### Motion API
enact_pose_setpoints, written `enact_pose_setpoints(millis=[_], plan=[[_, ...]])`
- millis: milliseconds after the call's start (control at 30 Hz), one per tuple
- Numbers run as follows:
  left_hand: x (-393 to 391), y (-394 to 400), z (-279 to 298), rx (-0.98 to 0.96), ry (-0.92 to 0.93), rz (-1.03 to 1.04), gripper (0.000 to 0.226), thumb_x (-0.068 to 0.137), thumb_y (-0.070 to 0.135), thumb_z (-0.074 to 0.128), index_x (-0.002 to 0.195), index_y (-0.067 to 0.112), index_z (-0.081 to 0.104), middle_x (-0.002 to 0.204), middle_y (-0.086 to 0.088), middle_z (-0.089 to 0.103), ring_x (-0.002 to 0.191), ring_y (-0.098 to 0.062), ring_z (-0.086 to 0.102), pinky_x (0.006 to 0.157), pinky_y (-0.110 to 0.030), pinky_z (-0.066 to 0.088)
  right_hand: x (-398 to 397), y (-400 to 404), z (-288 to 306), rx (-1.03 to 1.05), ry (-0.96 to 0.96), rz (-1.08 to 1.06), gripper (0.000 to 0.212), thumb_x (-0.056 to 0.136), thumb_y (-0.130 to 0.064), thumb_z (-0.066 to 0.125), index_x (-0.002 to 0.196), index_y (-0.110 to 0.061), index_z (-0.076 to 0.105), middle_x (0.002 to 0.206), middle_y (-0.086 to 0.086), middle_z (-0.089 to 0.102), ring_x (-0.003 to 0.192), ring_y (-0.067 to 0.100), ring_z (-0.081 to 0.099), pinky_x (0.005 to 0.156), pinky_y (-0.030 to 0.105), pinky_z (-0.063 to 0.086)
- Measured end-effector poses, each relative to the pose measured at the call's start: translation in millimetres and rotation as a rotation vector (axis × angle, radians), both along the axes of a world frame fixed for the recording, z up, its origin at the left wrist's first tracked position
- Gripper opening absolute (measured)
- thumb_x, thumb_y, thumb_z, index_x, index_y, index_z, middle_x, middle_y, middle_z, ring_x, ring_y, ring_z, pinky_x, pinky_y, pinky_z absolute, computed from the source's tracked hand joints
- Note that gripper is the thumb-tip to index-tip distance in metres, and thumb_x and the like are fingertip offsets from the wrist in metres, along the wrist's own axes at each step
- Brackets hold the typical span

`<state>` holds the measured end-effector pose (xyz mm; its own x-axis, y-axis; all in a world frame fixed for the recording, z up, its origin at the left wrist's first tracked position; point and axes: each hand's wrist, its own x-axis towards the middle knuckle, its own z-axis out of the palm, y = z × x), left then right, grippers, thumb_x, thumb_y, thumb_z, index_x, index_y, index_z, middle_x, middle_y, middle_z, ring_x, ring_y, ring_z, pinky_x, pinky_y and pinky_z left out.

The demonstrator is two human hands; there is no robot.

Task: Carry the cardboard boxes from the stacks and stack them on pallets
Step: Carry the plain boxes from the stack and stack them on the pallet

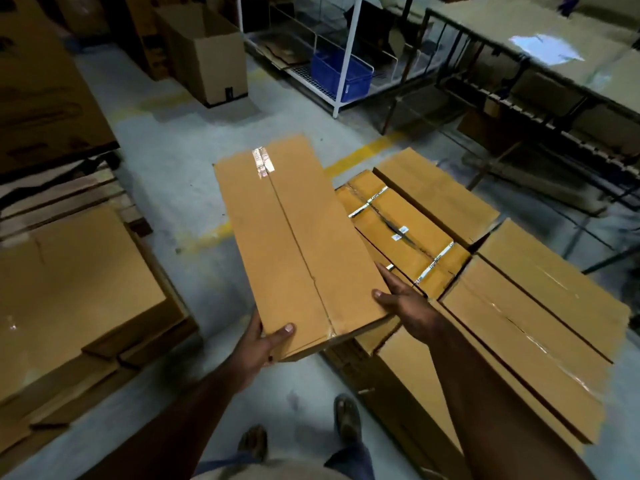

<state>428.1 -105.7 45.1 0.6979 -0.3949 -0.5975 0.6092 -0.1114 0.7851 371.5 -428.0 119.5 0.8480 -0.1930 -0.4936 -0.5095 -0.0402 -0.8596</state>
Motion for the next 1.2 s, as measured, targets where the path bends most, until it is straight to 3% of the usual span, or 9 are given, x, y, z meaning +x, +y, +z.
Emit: enact_pose_setpoints(millis=[67,200,300,433,567,733,833,933,1200], plan=[[-1,-32,-4,0.012,-0.006,-0.020,0.086,0.081,0.044,0.084,0.147,0.058,0.030,0.138,0.023,0.054,0.124,-0.014,0.055,0.080,-0.042,0.058,13,-36,-5,0.007,0.020,0.038,0.070,0.103,-0.006,0.058,0.158,-0.043,0.035,0.152,-0.026,0.041,0.132,-0.001,0.047,0.097,0.015,0.043],[-9,-102,-3,0.005,-0.013,-0.010,0.088,0.086,0.041,0.081,0.145,0.067,0.021,0.142,0.024,0.050,0.125,-0.012,0.055,0.084,-0.040,0.059,35,-115,-24,0.026,0.063,0.092,0.070,0.103,-0.005,0.057,0.160,-0.038,0.033,0.152,-0.026,0.034,0.142,0.004,0.034,0.110,0.025,0.032],[-17,-153,-6,0.014,0.018,0.015,0.098,0.086,0.042,0.081,0.147,0.071,0.011,0.147,0.021,0.047,0.128,-0.015,0.053,0.087,-0.041,0.060,46,-171,-43,0.043,0.109,0.118,0.069,0.103,-0.003,0.055,0.159,-0.038,0.035,0.145,-0.027,0.047,0.138,0.004,0.044,0.106,0.022,0.038],[-26,-208,-12,0.024,0.051,0.060,0.102,0.087,0.041,0.081,0.144,0.075,0.004,0.150,0.014,0.045,0.130,-0.019,0.054,0.090,-0.045,0.060,57,-227,-77,0.065,0.141,0.160,0.066,0.103,-0.007,0.056,0.156,-0.043,0.039,0.164,-0.012,0.036,0.150,0.017,0.034,0.125,0.044,0.028],[-33,-246,-20,-0.016,0.059,0.052,0.097,0.093,0.029,0.077,0.135,0.078,0.004,0.149,0.009,0.043,0.131,-0.018,0.055,0.096,-0.039,0.059,59,-261,-105,0.057,0.192,0.146,0.063,0.105,-0.005,0.052,0.157,-0.038,0.039,0.165,-0.005,0.037,0.148,0.025,0.040,0.123,0.051,0.033],[-33,-275,-28,0.081,-0.063,0.023,0.102,0.093,0.027,0.078,0.141,0.068,-0.003,0.149,0.013,0.039,0.129,-0.012,0.054,0.103,-0.039,0.055,60,-275,-116,-0.072,0.182,0.046,0.055,0.104,-0.003,0.052,0.152,-0.032,0.051,0.154,-0.004,0.050,0.139,0.020,0.048,0.118,0.041,0.039],[-37,-282,-35,0.152,-0.071,0.024,0.111,0.087,0.035,0.083,0.147,0.066,-0.006,0.150,0.012,0.037,0.128,-0.030,0.054,0.090,-0.033,0.057,67,-275,-111,-0.212,0.149,0.026,0.046,0.105,-0.003,0.052,0.148,-0.019,0.056,0.149,0.003,0.057,0.131,0.016,0.053,0.109,0.030,0.039],[-40,-285,-41,0.135,-0.056,0.033,0.111,0.088,0.033,0.083,0.151,0.061,-0.004,0.151,0.005,0.036,0.130,-0.040,0.051,0.083,-0.031,0.057,71,-272,-111,-0.204,0.155,0.025,0.045,0.106,-0.013,0.055,0.151,-0.021,0.054,0.149,0.003,0.056,0.125,0.016,0.052,0.104,0.028,0.039],[-42,-291,-38,0.170,-0.048,0.114,0.113,0.089,0.027,0.081,0.153,0.059,-0.006,0.150,0.009,0.038,0.131,-0.031,0.053,0.081,-0.029,0.058,82,-265,-119,-0.217,0.078,0.011,0.044,0.106,-0.010,0.055,0.147,-0.025,0.058,0.151,0.001,0.056,0.139,0.021,0.050,0.104,0.025,0.036]])
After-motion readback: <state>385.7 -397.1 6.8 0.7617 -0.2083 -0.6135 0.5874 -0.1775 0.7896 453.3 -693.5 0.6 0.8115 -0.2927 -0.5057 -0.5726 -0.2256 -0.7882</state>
